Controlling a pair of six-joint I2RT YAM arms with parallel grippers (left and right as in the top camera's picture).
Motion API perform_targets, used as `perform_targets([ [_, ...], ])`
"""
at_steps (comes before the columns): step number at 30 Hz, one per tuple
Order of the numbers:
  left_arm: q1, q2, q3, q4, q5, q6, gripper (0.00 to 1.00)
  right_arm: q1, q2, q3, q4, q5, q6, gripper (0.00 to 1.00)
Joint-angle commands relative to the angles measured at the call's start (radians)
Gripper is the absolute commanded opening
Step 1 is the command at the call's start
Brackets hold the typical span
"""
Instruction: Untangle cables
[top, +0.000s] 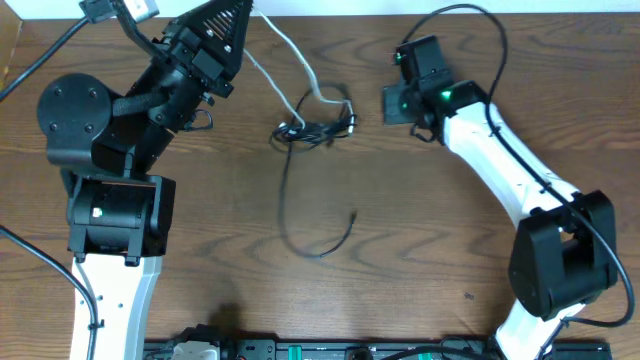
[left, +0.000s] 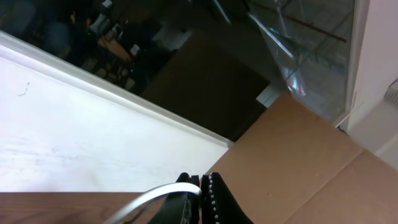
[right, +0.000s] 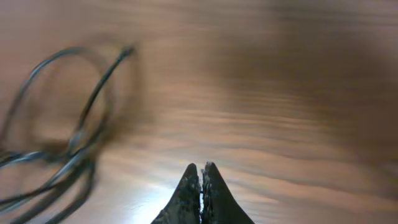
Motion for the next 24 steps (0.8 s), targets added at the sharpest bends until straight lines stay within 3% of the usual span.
perform_targets([
  [1, 0.003, -0.013, 0.023, 0.011, -0.005, 0.022, 0.08, 0.018, -0.035, 0.004, -0.019, 0.242, 0.030, 0.01],
  [4, 0.003, -0.013, 0.023, 0.011, -0.005, 0.022, 0.07, 0.020, -0.039, 0.004, -0.018, 0.159, -0.018, 0.01],
  [8, 0.003, -0.013, 0.023, 0.011, -0.005, 0.023, 0.07, 0.020, -0.040, 0.004, 0.003, -0.233, -0.268, 0.06],
  [10, 0.003, -0.013, 0.023, 0.011, -0.005, 0.023, 0.08, 0.020, -0.040, 0.005, -0.007, -0.415, -0.363, 0.20],
  [11, 0.003, -0.013, 0.023, 0.011, -0.005, 0.023, 0.07, 0.020, -0.040, 0.005, -0.018, -0.516, -0.418, 0.30],
  [13, 0.003, -0.013, 0.023, 0.011, -0.005, 0.023, 0.07, 0.022, -0.040, 0.005, -0.050, -0.679, -0.515, 0.58],
  [15, 0.003, -0.013, 0.023, 0.011, -0.005, 0.023, 0.08, 0.029, -0.040, 0.004, -0.093, -0.809, -0.611, 0.73],
  [18, 0.003, -0.013, 0.023, 0.011, -0.005, 0.022, 0.08, 0.048, -0.040, 0.004, -0.122, -0.883, -0.676, 0.78],
  [24, 0.003, -0.013, 0.023, 0.011, -0.005, 0.022, 0.07, 0.097, -0.040, 0.004, -0.045, -0.875, -0.643, 0.79],
])
